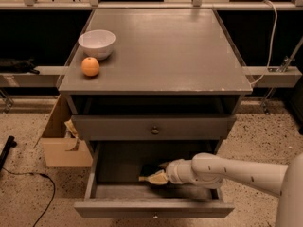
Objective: Place sponge into middle drawer
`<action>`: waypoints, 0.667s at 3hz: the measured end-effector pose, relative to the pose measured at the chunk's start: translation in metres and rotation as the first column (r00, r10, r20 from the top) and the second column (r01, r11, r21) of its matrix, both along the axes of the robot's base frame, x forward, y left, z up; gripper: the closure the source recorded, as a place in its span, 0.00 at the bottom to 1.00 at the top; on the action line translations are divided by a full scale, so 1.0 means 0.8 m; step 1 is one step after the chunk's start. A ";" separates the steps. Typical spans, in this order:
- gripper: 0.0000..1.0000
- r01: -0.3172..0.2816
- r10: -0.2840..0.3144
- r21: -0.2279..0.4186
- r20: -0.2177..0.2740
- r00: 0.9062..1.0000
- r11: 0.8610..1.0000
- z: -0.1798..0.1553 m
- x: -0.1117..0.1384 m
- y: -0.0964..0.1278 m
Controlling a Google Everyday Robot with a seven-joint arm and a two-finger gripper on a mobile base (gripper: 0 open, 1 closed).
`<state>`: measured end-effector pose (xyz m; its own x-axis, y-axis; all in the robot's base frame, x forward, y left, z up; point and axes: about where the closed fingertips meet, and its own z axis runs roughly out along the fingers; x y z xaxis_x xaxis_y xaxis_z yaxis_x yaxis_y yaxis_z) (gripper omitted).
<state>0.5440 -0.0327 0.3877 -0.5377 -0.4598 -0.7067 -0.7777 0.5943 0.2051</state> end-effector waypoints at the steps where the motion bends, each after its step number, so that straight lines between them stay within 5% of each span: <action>1: 1.00 0.003 -0.003 -0.005 -0.011 1.000 1.000 -0.009 -0.001 0.000; 2: 0.82 0.003 -0.003 -0.005 -0.011 1.000 1.000 -0.009 -0.001 0.000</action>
Offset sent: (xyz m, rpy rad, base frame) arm -0.0007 -0.0001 -0.0060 -0.0039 0.0094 -0.0023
